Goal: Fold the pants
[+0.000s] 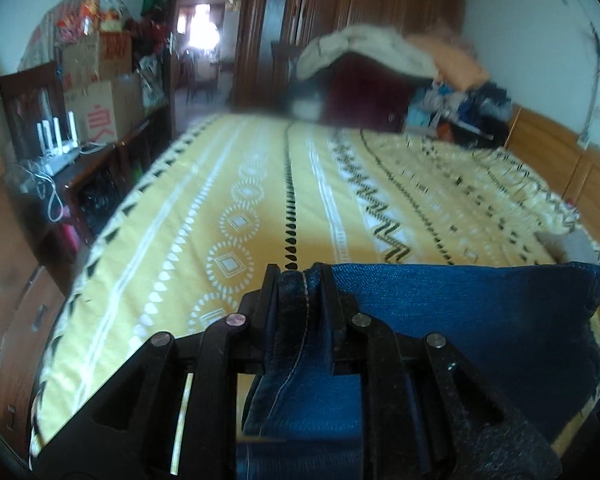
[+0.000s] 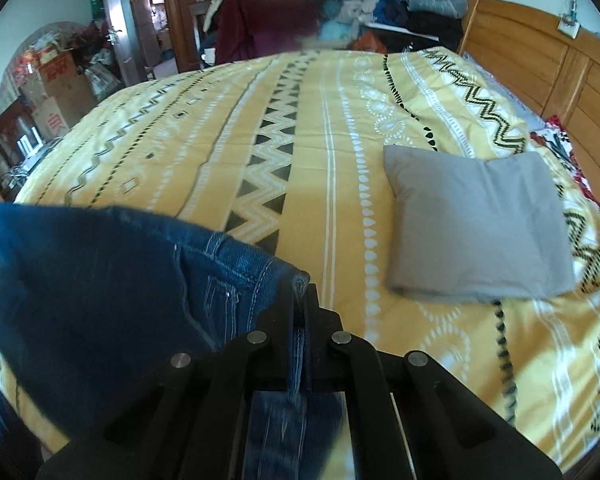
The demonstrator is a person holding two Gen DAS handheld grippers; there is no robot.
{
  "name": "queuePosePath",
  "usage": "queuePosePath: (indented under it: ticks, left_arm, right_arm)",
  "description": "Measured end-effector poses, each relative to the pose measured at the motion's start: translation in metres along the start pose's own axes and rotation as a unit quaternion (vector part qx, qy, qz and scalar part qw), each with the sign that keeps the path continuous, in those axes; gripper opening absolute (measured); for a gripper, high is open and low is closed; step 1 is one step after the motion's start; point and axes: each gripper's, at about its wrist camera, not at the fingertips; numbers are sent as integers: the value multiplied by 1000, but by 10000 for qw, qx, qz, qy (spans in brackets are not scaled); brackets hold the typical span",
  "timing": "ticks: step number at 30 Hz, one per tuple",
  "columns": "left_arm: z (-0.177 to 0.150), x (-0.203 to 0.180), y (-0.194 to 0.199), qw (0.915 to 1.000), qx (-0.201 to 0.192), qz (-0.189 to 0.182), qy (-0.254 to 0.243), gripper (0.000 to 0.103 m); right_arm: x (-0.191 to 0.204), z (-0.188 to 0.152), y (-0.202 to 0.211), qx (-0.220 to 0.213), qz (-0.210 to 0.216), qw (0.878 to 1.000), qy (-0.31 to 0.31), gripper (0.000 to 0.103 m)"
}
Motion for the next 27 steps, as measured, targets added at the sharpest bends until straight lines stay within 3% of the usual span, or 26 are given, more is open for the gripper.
queuePosePath:
  ticks: [5, 8, 11, 16, 26, 27]
  left_arm:
    - [-24, -2, 45, 9999, -151, -20, 70, 19]
    - [-54, 2, 62, 9998, -24, -56, 205, 19]
    - [-90, 10, 59, 9984, 345, -106, 425, 19]
    - [-154, 19, 28, 9890, 1239, -121, 796, 19]
    - [-131, 15, 15, 9897, 1146, -21, 863, 19]
    - [-142, 17, 22, 9899, 1117, -29, 878, 19]
  right_arm:
    - [-3, -62, 63, 20, -24, 10000, 32, 4]
    - [-1, -105, 79, 220, -51, 9997, 70, 4]
    - [0, -155, 78, 562, -131, 9982, 170, 4]
    - [-7, -220, 43, 1170, -337, 9925, 138, 4]
    - [-6, -243, 49, 1059, -337, 9938, 15, 4]
    - [-7, -248, 48, 1111, -431, 9929, 50, 3]
Point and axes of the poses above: each gripper's, at about its wrist camera, not at the fingertips, and y roughly against the way its jaws point, x to its left, z to its top, and after that the axes turned 6 degrees about -y, right-handed
